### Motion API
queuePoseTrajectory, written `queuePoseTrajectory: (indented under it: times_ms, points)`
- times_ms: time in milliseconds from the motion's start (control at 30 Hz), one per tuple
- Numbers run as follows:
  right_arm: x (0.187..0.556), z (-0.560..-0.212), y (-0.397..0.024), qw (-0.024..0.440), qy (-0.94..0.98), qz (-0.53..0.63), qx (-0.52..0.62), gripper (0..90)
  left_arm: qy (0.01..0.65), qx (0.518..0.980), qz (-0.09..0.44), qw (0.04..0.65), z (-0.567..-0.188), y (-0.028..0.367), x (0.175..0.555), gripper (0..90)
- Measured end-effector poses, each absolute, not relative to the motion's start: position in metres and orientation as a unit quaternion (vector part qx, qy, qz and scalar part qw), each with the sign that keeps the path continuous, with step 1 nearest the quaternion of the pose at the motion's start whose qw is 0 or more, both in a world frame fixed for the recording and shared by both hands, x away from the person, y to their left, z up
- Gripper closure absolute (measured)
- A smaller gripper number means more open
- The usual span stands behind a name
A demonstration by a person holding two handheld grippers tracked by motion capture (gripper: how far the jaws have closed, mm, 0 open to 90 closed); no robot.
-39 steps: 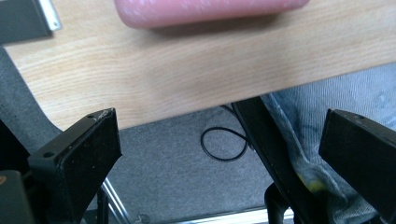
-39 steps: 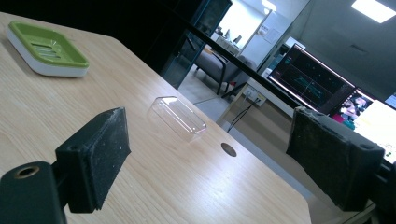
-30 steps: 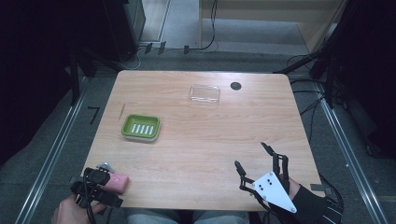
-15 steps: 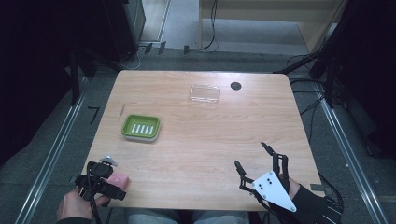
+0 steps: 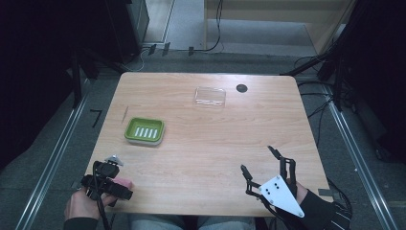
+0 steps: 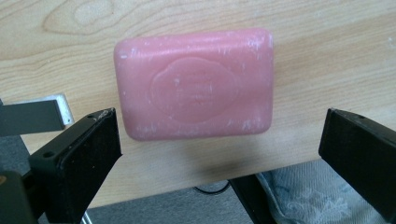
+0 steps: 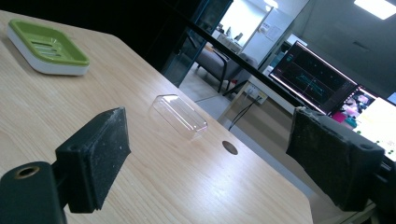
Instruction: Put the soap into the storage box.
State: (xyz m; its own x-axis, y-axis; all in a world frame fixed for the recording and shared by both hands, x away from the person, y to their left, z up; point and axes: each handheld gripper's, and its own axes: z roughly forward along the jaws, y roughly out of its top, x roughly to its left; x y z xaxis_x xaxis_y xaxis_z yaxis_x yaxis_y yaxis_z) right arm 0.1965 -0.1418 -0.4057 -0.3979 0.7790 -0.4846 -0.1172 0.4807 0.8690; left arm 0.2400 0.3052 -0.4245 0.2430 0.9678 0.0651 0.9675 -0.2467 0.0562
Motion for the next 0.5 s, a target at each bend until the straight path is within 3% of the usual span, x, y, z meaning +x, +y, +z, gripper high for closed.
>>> queuePoseTrajectory:
  times_ms: [500]
  points:
    - [0.196, -0.406, -0.142, 0.496, 0.703, 0.453, 0.235, 13.2, 0.628, 0.778, 0.036, -0.003, -0.436, 0.310, 0.253, 0.0]
